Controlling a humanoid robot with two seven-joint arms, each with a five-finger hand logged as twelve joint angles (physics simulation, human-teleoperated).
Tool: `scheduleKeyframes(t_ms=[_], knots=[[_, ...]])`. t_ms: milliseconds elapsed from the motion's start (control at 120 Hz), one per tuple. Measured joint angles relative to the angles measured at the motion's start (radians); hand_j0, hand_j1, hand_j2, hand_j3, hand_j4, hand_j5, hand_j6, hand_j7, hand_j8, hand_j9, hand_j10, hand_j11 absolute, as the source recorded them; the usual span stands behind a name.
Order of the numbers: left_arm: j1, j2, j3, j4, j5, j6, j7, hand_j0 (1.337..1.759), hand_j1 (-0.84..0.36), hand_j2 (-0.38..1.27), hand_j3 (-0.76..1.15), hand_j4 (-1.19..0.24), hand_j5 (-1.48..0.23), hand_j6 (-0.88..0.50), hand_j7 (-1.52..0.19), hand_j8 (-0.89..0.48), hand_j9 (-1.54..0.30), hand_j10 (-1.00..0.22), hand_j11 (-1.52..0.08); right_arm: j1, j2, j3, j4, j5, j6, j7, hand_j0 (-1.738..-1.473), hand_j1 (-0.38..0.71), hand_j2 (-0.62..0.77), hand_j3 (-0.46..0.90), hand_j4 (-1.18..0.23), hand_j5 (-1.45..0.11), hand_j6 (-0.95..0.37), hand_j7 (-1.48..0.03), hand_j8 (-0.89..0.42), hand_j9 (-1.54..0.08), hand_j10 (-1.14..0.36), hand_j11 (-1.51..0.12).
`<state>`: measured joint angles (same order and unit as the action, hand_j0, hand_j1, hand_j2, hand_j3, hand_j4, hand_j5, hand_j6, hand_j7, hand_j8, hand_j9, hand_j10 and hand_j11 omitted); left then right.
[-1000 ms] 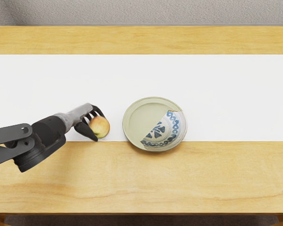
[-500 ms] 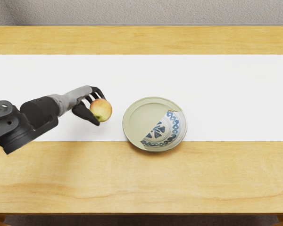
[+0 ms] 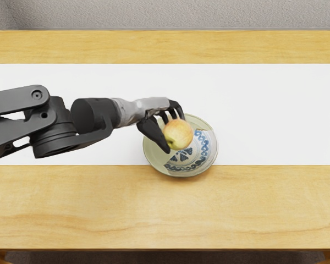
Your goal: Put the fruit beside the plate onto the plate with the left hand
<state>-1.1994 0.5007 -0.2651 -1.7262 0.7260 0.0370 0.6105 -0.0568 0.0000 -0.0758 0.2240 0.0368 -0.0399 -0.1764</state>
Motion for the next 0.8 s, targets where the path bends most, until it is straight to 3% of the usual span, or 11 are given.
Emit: scheduleKeyframes(t_ms=[125,283,575,717,800], knots=[[-0.012,-0.001,0.036,0.001,-0.006,-0.002,0.0,1.644,-0.37,0.38,0.0,-0.21,-1.2,-0.17,-1.12,-0.35,-1.12,-0.8,-1.13,0.0,0.0,0.0,0.0,0.0,0.0,0.0,-1.658,-0.3,-0.01,0.0,-0.04,-0.05,-0.04,-0.05,-0.04,-0.05,-0.04,-0.05],[-0.025,-0.007,0.048,0.002,-0.004,0.002,0.0,1.65,-0.3,0.28,0.0,-0.35,-0.93,-0.32,-0.89,-0.45,-0.89,-0.65,-0.89,0.0,0.0,0.0,0.0,0.0,0.0,0.0,-1.658,-0.3,-0.01,0.0,-0.04,-0.05,-0.04,-0.05,-0.04,-0.05,-0.04,-0.05],[-0.047,0.029,0.049,0.003,-0.029,0.005,0.0,1.656,-0.06,0.11,0.0,-0.29,-0.5,-0.29,-0.49,-0.32,-0.49,-0.37,-0.49,0.0,0.0,0.0,0.0,0.0,0.0,0.0,-1.658,-0.3,-0.01,0.0,-0.04,-0.05,-0.04,-0.05,-0.04,-0.05,-0.04,-0.05],[-0.042,0.124,-0.028,0.007,-0.12,-0.04,0.0,1.657,0.0,0.08,0.0,-0.27,-0.41,-0.27,-0.4,-0.28,-0.4,-0.31,-0.4,0.0,0.0,0.0,0.0,0.0,0.0,0.0,-1.658,-0.3,-0.01,0.0,-0.04,-0.05,-0.04,-0.05,-0.04,-0.05,-0.04,-0.05],[0.007,0.161,-0.129,0.008,-0.232,-0.138,0.0,1.657,0.02,0.07,0.0,-0.26,-0.38,-0.26,-0.38,-0.27,-0.38,-0.29,-0.38,0.0,0.0,0.0,0.0,0.0,0.0,0.0,-1.658,-0.3,-0.01,0.0,-0.04,-0.05,-0.04,-0.05,-0.04,-0.05,-0.04,-0.05]])
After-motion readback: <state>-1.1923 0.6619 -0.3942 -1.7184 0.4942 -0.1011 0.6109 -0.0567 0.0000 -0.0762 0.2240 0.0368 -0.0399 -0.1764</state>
